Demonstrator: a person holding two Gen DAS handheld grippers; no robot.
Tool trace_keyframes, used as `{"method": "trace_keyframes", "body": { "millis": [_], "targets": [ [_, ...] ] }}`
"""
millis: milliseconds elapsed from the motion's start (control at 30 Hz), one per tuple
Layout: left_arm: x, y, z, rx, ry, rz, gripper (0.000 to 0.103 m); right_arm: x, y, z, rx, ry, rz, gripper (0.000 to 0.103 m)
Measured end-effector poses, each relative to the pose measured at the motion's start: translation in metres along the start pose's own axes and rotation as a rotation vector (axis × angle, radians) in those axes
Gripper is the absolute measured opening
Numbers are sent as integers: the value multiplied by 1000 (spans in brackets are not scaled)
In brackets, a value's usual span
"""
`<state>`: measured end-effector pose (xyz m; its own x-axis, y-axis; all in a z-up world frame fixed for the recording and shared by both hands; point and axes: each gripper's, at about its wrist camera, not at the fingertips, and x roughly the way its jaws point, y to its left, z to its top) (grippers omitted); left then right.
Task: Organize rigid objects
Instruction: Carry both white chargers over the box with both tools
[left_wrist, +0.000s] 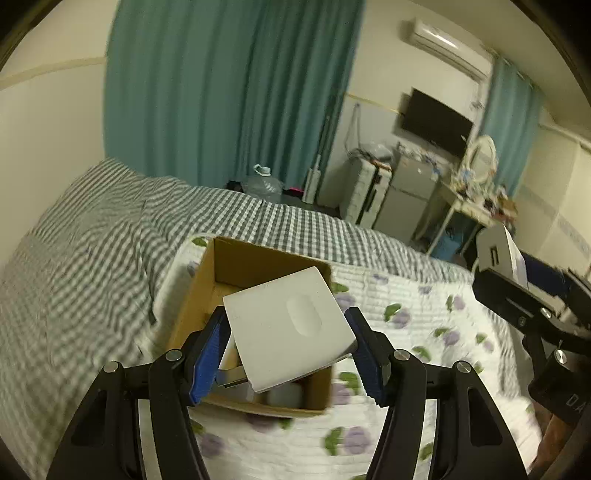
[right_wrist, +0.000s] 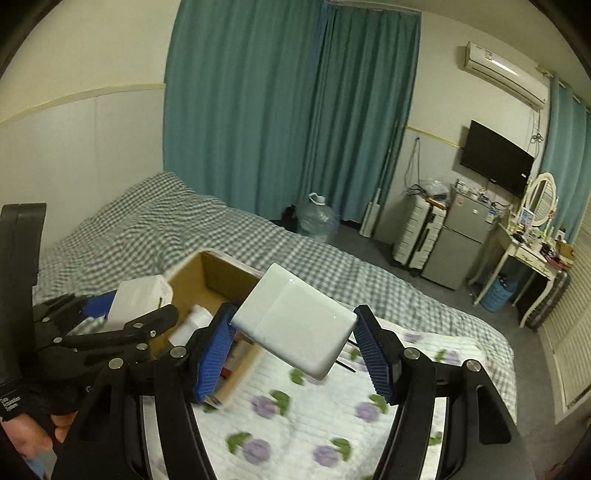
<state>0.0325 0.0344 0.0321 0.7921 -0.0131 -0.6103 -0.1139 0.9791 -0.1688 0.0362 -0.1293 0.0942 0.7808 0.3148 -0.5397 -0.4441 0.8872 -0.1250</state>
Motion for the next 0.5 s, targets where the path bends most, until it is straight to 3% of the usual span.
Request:
{"method": "trace_keyframes", "body": {
  "millis": [300, 500],
  "targets": [
    [75, 50, 16, 119, 112, -44, 64, 68, 38, 6, 24, 29, 24, 65],
    [126, 55, 32, 216, 146, -82, 64, 119, 39, 4, 65, 82, -3, 65]
  ]
}}
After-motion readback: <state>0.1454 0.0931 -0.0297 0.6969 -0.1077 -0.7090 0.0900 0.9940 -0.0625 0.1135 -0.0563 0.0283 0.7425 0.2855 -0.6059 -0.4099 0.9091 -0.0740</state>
